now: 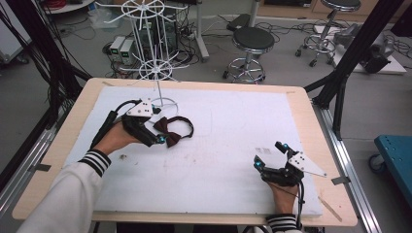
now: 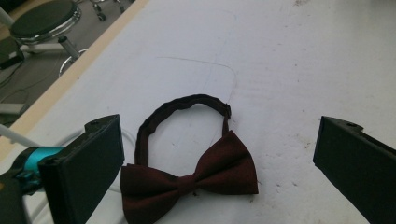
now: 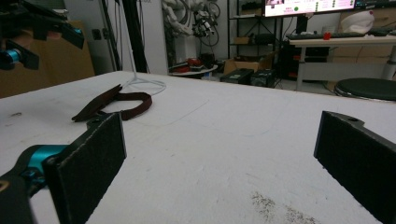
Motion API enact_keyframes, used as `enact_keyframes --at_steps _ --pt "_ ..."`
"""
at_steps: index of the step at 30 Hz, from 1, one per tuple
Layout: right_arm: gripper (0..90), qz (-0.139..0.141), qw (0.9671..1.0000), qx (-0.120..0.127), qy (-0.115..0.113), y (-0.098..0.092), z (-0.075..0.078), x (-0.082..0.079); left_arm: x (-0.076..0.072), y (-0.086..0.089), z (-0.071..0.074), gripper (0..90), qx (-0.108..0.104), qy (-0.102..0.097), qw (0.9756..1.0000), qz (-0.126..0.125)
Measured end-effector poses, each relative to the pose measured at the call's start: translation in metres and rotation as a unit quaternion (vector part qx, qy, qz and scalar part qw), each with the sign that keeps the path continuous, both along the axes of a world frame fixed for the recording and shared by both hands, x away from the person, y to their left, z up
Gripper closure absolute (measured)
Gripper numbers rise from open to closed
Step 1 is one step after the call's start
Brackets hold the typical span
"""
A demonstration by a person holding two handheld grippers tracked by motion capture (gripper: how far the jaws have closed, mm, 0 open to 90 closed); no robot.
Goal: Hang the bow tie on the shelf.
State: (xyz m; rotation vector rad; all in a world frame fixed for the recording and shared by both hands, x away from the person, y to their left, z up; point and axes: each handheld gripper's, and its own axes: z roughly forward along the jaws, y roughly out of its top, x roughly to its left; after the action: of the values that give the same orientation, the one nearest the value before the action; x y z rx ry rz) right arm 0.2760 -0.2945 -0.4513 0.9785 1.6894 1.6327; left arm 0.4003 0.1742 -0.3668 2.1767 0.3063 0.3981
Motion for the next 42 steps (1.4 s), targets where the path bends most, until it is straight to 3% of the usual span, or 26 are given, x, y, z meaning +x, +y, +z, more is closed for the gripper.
enact_keyframes --at_steps 3,16,25,28,32,35,38,42 --pt "1.5 0.0 1.0 0.0 0.001 0.0 0.0 0.0 0.003 -0.004 -0.007 2.3 0.023 0.006 0.9997 -0.003" --pt "1.5 0.0 1.0 0.001 -0.001 0.0 0.0 0.0 0.019 -0.01 -0.03 2.3 0.059 0.027 0.9979 -0.003" --pt "1.5 -0.001 1.0 0.003 0.0 0.0 0.0 0.0 0.027 -0.013 -0.045 2.4 0.092 0.036 0.9951 0.0" --pt "1.6 -0.001 1.0 0.005 0.003 0.0 0.0 0.0 0.029 -0.014 -0.047 2.4 0.093 0.037 0.9949 0.0" --pt "1.5 -0.001 1.0 0.004 0.004 0.0 0.0 0.0 0.033 -0.016 -0.048 2.4 0.117 0.037 0.9924 -0.002" --pt "1.5 -0.001 1.0 0.005 0.004 0.0 0.0 0.0 0.034 -0.02 -0.046 2.4 0.118 0.039 0.9923 -0.005" --pt "1.5 -0.001 1.0 0.005 0.004 0.0 0.0 0.0 0.035 -0.022 -0.049 10.6 0.131 0.039 0.9905 -0.014" --pt "1.5 -0.001 1.0 0.005 0.004 0.0 0.0 0.0 0.036 -0.023 -0.052 10.7 0.143 0.038 0.9889 -0.014"
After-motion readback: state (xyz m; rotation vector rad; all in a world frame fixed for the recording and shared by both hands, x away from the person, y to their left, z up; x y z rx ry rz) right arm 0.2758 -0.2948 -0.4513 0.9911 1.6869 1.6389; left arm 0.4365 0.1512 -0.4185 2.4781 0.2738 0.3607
